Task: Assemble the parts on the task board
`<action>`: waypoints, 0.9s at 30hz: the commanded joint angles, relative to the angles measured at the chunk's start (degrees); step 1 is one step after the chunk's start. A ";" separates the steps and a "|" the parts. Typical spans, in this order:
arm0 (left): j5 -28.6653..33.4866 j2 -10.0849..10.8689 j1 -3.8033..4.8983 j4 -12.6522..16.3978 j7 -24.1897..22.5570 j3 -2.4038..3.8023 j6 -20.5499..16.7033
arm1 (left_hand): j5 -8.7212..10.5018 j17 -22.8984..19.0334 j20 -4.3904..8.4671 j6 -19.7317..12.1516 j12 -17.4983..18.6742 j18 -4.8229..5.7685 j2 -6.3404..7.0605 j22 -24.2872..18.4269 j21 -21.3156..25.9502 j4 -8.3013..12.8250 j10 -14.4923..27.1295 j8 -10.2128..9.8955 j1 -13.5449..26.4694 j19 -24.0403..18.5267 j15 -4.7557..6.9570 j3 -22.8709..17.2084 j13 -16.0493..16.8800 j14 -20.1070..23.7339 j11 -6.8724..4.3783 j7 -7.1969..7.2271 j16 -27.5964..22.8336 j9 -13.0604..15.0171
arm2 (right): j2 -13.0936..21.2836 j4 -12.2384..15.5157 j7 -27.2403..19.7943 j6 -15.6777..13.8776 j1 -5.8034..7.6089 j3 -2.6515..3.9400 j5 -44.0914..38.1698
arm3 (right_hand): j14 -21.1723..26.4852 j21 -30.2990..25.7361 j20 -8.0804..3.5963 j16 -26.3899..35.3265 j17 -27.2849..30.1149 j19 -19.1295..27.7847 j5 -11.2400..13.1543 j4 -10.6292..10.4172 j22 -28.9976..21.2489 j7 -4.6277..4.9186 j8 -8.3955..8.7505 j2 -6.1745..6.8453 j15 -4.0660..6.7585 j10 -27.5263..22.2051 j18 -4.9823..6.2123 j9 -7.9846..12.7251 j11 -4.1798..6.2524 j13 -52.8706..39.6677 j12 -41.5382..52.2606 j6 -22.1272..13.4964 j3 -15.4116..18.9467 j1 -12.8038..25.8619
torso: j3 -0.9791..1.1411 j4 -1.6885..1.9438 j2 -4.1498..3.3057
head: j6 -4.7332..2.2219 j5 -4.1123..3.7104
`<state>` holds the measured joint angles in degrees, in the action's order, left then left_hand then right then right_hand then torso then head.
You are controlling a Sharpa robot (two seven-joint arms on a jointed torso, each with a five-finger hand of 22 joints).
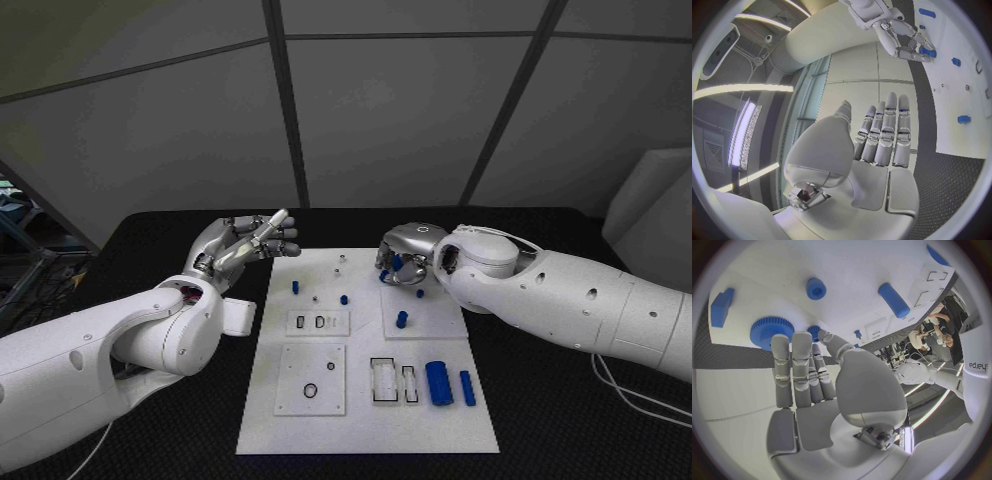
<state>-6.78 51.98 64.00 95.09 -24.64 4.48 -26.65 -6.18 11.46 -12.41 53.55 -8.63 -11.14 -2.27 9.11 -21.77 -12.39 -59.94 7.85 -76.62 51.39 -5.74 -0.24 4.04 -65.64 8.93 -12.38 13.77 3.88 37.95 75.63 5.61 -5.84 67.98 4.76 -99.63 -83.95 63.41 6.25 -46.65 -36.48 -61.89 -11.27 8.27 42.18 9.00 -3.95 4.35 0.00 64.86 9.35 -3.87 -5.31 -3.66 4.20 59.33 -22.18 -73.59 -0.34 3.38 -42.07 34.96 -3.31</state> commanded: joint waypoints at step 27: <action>-0.52 0.65 0.07 0.66 0.09 0.05 0.90 | 0.04 0.13 -0.07 0.08 0.30 0.65 -0.02 -0.13 -0.13 0.14 -0.13 -0.30 -0.20 0.46 -0.29 0.36 -0.08 -0.20 0.34 -0.35 -0.37 -0.10 | 0.12 1.17 -0.39 -4.58 0.12 0.04 -0.80 | -1.60 9.74 -0.41 -14.30 -13.80 -6.71 1.01 -0.34 13.81 -0.42 -0.83 -0.70 0.40 5.17 -2.66 -0.33 0.80 -0.25 0.38 4.56 -5.00 -2.22 | 0.22 -0.05 -0.23 | 0.53 0.22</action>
<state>-6.83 52.57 64.00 95.75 -24.34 4.49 -26.49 -6.18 11.51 -12.41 53.55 -8.63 -11.14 -2.27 9.07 -21.77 -12.38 -59.92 7.85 -76.62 51.39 -5.74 -0.24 4.05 -65.64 8.95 -12.38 13.77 3.83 37.83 76.11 5.58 -5.99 68.01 4.75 -100.02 -83.94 72.80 5.83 -60.45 -49.79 -68.22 -10.27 7.95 55.53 8.45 -4.43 3.80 0.00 69.73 7.53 -4.11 -4.50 -3.80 4.32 63.47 -26.78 -75.35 -0.18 3.44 -42.35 35.54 -3.13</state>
